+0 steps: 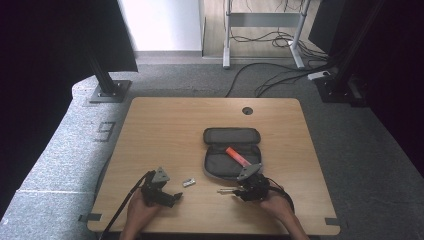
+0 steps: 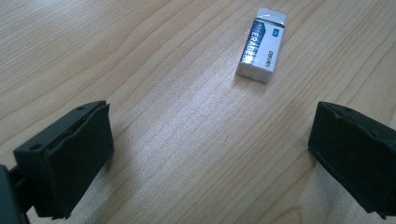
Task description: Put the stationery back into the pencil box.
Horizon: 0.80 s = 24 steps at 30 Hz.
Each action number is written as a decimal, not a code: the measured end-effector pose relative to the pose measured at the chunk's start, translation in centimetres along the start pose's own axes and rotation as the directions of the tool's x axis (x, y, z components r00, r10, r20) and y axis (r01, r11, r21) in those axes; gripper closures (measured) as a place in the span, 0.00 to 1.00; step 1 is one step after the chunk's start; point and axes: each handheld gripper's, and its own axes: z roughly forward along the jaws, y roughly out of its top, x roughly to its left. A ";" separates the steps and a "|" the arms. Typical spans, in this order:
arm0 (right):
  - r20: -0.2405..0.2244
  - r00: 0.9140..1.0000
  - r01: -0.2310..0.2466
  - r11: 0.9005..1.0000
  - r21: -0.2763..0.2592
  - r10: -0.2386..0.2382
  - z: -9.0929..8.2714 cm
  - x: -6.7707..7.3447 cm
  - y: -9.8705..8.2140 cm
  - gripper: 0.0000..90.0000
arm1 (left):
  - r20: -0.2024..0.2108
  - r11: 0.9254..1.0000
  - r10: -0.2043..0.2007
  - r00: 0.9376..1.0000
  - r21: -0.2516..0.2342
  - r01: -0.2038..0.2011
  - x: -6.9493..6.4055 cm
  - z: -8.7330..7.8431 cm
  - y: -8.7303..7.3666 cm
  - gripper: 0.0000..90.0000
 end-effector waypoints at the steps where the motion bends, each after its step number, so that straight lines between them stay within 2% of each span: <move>1: 0.001 1.000 -0.001 1.000 0.003 0.001 -0.1 -0.1 -0.2 0.63 | 0.000 1.000 0.000 1.000 0.001 0.000 0.0 0.0 0.0 0.00; 6: 0.013 1.000 -0.003 1.000 0.030 0.003 -0.1 -0.6 -1.2 0.65 | 0.000 1.000 0.000 1.000 0.001 0.000 0.0 0.0 0.0 0.00; 10: -0.002 1.000 -0.013 1.000 0.019 0.013 -0.2 -0.9 -1.6 0.74 | 0.000 1.000 0.002 1.000 0.002 -0.002 0.0 0.0 0.0 0.00; 13: -0.003 1.000 -0.008 1.000 0.023 0.008 -0.2 -0.8 -1.6 0.75 | 0.000 1.000 0.002 1.000 0.003 -0.002 0.0 0.0 0.0 0.00; 19: 0.025 0.999 0.038 0.998 0.046 -0.039 -0.4 -0.4 -1.3 0.82 | 0.000 1.000 0.002 1.000 0.003 -0.002 0.0 0.0 0.0 0.00; 24: 0.013 0.997 0.073 0.996 0.059 -0.074 -0.6 -0.2 -1.0 0.85 | 0.000 1.000 0.002 1.000 0.002 -0.002 0.0 0.0 0.0 0.00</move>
